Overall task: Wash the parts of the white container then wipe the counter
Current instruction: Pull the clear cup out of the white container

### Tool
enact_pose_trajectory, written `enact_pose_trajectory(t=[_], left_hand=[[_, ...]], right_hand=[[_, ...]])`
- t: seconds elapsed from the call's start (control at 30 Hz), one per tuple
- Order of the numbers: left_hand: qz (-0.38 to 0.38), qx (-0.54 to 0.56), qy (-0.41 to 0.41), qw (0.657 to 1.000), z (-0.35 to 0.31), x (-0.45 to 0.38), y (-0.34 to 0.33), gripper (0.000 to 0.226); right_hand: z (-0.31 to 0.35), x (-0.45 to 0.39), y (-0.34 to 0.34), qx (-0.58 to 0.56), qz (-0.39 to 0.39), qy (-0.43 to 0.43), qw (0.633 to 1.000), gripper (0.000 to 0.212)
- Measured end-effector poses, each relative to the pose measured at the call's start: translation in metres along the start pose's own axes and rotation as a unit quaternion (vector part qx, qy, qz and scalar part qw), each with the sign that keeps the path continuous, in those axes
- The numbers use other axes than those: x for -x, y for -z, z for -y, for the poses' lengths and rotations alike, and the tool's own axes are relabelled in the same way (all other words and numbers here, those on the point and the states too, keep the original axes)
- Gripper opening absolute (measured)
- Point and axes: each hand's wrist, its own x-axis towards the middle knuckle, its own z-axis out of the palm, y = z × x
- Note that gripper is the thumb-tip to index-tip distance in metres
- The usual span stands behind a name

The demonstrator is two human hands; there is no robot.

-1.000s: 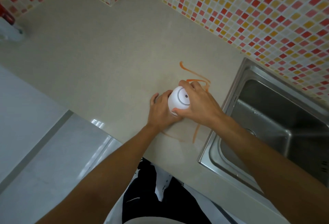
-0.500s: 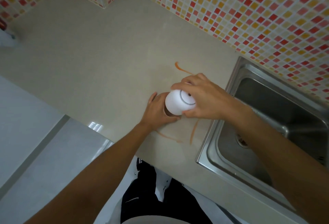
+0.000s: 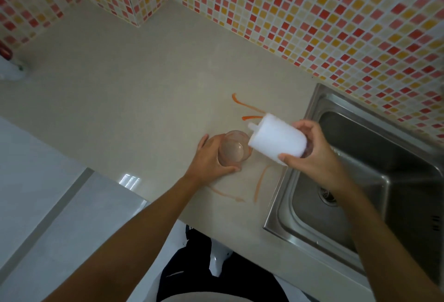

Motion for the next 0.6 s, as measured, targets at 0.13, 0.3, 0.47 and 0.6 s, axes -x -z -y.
enact_pose_trajectory(t=[0.13, 0.3, 0.47, 0.6], left_hand=[[0.005, 0.012, 0.011, 1.0, -0.009, 0.002, 0.004, 0.102], [-0.022, 0.035, 0.02, 0.999, -0.019, 0.002, 0.005, 0.094], [-0.084, 0.053, 0.023, 0.995, -0.031, 0.001, 0.004, 0.086], [-0.107, 0.049, 0.015, 0.993, -0.042, -0.014, 0.006, 0.086]], right_hand=[[-0.03, 0.007, -0.002, -0.075, -0.029, -0.059, 0.995, 0.07], [-0.057, -0.012, -0.02, -0.117, -0.062, -0.085, 0.988, 0.073], [-0.062, -0.049, -0.027, -0.109, -0.139, -0.059, 0.983, 0.086], [-0.061, -0.089, -0.022, -0.074, -0.205, -0.03, 0.975, 0.094]])
